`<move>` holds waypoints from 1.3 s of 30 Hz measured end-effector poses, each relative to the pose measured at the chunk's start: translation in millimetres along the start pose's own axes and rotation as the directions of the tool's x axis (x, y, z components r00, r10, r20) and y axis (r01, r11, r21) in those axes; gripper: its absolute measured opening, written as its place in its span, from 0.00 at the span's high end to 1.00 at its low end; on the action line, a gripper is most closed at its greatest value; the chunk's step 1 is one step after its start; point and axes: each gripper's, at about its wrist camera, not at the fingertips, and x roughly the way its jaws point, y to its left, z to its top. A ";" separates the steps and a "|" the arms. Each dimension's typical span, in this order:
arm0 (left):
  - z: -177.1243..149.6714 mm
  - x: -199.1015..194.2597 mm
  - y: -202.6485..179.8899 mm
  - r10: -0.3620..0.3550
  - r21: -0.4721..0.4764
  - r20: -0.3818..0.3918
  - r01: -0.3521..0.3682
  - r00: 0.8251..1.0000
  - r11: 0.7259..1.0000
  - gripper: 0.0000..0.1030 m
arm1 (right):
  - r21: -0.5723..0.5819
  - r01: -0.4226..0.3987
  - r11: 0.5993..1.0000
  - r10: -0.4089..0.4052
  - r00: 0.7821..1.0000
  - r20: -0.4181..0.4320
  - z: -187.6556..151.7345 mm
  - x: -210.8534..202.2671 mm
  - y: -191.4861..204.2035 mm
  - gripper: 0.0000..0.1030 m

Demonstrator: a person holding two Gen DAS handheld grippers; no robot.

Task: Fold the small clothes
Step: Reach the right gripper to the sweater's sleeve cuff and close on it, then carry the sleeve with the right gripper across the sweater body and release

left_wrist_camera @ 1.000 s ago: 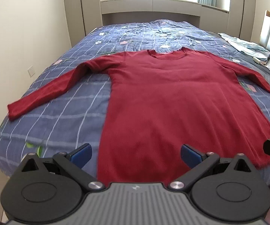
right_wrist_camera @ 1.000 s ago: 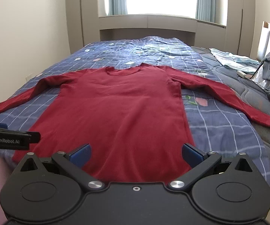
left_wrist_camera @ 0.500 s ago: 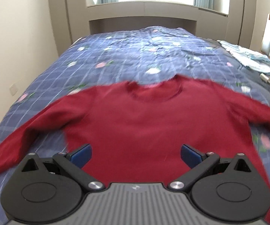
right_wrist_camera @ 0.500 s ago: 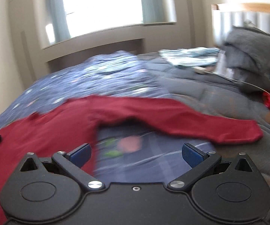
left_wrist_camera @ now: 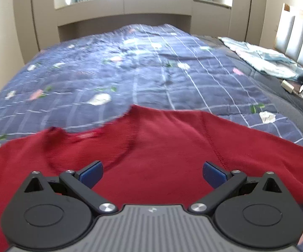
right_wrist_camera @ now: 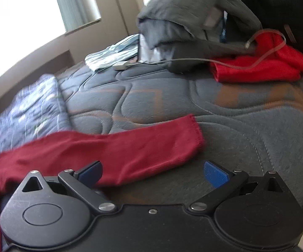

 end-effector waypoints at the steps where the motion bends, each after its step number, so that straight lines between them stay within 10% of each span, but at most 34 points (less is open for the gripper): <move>1: -0.5 9.9 -5.5 0.003 0.007 -0.013 -0.003 1.000 1.000 0.00 | 0.032 -0.017 0.999 0.017 1.000 -0.003 0.5 2.6 -6.3 0.01; 6: -8.9 25.5 -12.2 0.008 0.020 -0.008 -0.008 1.000 1.000 0.00 | 0.154 -0.043 0.987 0.044 0.999 -0.003 2.0 15.4 -20.9 0.15; 15: 1.4 11.9 4.4 0.019 0.017 -0.059 -0.018 0.998 1.000 0.00 | 0.274 0.106 0.956 -0.108 0.994 -0.006 14.5 28.6 -29.2 0.91; 26: 35.5 -65.7 82.5 -0.051 -0.082 -0.027 0.049 0.998 0.995 0.00 | -0.067 -0.081 0.994 0.093 0.977 0.193 79.0 -5.9 85.4 0.94; 30: 40.7 -91.2 124.5 -0.141 -0.190 0.012 0.141 0.990 0.972 0.00 | -0.247 -0.261 0.933 0.313 0.928 0.202 92.4 -21.6 172.6 0.94; 39: 33.0 -139.6 221.3 -0.132 -0.354 0.104 0.160 0.986 0.921 0.00 | -0.512 -0.565 0.647 0.655 0.755 -0.005 45.1 -44.3 365.5 0.94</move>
